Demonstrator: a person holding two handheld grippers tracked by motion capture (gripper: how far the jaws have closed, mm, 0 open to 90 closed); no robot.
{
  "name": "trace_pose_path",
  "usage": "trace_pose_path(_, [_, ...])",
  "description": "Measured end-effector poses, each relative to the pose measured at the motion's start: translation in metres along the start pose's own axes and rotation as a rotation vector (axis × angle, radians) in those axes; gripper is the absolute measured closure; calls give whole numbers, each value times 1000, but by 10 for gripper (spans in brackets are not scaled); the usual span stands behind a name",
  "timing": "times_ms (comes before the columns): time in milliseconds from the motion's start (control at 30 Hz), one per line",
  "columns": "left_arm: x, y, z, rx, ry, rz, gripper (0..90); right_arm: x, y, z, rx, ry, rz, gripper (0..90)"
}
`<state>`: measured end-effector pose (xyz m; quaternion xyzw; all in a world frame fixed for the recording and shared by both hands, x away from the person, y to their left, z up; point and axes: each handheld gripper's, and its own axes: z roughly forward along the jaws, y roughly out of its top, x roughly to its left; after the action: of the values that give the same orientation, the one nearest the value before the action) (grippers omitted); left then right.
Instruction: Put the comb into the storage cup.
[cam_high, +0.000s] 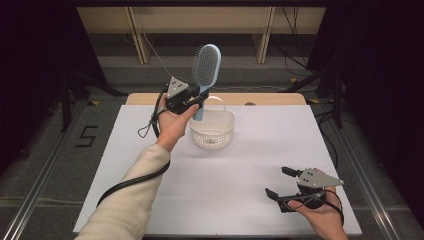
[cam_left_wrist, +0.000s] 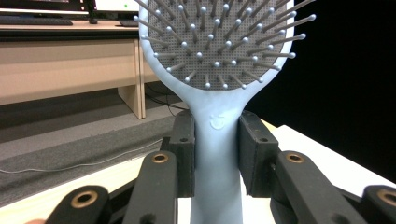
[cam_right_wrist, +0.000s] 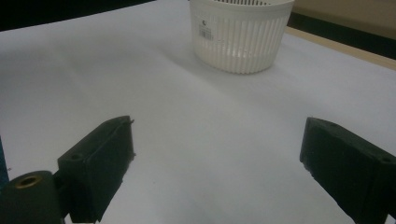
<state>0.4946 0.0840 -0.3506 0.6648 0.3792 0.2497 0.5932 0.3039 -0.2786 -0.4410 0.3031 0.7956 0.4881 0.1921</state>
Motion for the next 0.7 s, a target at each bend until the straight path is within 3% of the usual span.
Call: trace_pose_path(700, [1, -3, 9, 15, 4, -1, 695, 0, 0, 0, -4, 2, 1, 104])
